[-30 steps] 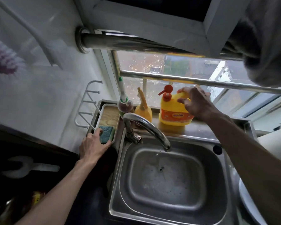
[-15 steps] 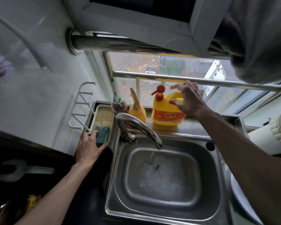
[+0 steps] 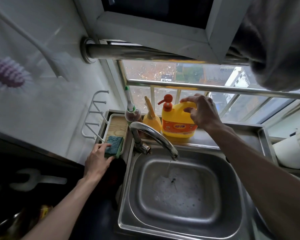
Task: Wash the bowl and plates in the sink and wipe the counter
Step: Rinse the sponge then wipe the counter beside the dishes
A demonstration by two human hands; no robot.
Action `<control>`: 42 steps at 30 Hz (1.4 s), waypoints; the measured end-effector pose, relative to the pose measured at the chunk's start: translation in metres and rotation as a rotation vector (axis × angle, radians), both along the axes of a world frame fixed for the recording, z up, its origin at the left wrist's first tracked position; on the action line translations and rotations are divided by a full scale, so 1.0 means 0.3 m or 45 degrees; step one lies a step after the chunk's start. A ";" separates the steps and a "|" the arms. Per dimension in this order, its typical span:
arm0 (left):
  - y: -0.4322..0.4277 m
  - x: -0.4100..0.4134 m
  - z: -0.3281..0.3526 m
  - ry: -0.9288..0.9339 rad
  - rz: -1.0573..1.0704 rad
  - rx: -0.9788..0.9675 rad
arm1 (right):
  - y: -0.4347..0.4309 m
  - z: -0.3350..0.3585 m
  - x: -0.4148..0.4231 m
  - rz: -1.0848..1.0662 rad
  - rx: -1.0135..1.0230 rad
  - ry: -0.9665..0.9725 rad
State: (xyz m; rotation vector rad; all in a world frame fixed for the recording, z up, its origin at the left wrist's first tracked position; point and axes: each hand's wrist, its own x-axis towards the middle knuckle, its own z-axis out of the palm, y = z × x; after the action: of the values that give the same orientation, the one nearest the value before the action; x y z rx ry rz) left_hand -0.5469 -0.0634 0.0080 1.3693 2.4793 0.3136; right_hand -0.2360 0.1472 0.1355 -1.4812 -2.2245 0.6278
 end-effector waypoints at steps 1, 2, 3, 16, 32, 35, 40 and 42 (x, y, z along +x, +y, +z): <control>0.000 0.002 -0.001 0.004 -0.003 0.008 | 0.004 0.001 0.000 0.001 0.001 -0.002; 0.000 0.002 -0.003 0.012 -0.006 0.018 | 0.009 0.002 0.003 -0.001 -0.003 0.000; 0.000 0.001 -0.005 0.024 -0.009 0.026 | 0.012 0.002 0.008 -0.002 -0.004 0.005; 0.004 -0.014 -0.023 0.068 0.050 0.046 | 0.020 -0.012 -0.013 0.022 0.002 -0.092; -0.327 0.023 -0.124 -0.009 -0.047 -0.181 | -0.228 0.072 -0.082 0.030 0.235 0.466; -0.328 0.051 -0.144 0.023 -0.022 -0.146 | -0.275 0.019 -0.024 -0.096 0.222 0.463; -0.310 0.080 -0.104 -0.326 0.204 0.206 | -0.401 -0.133 0.084 -0.464 0.136 0.475; -0.314 0.114 -0.049 -0.650 0.256 0.349 | -0.476 -0.235 0.104 -0.598 -0.102 0.489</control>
State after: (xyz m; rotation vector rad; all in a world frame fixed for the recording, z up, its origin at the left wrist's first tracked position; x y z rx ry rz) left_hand -0.5125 -0.1577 -0.0066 0.9662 2.1888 0.9486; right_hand -0.2049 0.0044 0.0650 -1.6778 -1.5125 0.7692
